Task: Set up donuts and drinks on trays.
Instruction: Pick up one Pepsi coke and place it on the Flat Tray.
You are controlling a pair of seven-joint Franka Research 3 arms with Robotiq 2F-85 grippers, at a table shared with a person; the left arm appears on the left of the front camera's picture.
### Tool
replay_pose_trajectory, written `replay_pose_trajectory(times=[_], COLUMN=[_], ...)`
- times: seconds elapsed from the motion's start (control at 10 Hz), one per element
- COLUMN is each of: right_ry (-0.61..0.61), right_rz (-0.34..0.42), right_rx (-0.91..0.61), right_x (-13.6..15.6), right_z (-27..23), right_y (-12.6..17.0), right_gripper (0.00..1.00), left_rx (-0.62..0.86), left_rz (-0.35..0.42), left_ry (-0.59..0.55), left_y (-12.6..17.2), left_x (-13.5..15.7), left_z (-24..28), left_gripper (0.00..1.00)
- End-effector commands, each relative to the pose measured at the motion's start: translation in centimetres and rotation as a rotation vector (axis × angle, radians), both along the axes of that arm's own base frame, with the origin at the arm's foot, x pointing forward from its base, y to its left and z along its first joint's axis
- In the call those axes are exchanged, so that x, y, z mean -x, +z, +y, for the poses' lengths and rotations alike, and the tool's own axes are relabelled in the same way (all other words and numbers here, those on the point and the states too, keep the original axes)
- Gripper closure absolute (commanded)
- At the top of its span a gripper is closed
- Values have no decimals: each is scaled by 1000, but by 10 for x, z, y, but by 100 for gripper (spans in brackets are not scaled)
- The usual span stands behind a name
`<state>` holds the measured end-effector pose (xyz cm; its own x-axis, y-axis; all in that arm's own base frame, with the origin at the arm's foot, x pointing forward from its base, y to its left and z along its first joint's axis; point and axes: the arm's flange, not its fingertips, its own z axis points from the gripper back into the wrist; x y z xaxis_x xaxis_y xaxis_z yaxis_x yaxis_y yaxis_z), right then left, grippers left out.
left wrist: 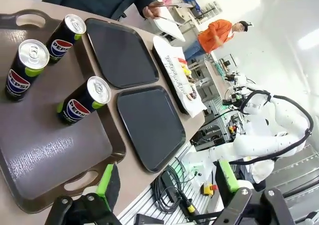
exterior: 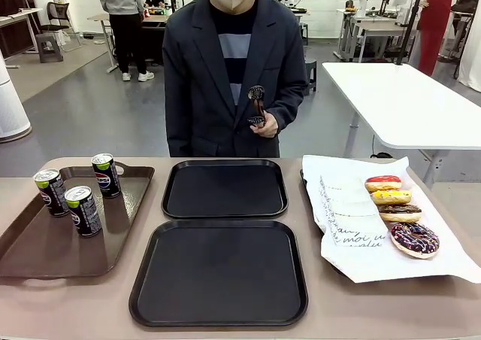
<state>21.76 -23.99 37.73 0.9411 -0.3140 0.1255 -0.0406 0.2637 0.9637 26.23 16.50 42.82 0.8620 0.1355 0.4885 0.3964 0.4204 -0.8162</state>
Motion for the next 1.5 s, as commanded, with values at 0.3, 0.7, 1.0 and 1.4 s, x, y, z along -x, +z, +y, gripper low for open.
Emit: replay_pose_trajectory(times=[0.3, 0.7, 1.0, 1.4], right_ry=[24, 24, 24, 24], right_rz=[10, 10, 10, 10], right_rx=[5, 5, 5, 5], right_x=[2, 2, 2, 2], right_z=[2, 2, 2, 2], right_y=[-2, -2, -2, -2], right_gripper=[0, 0, 0, 0], left_rx=[19, 19, 19, 19], left_rz=[-9, -9, -9, -9], left_ry=[-10, -10, -10, -10], left_y=[0, 0, 0, 0], left_x=[0, 0, 0, 0], left_z=[-1, -1, -1, -1], left_gripper=[0, 0, 0, 0])
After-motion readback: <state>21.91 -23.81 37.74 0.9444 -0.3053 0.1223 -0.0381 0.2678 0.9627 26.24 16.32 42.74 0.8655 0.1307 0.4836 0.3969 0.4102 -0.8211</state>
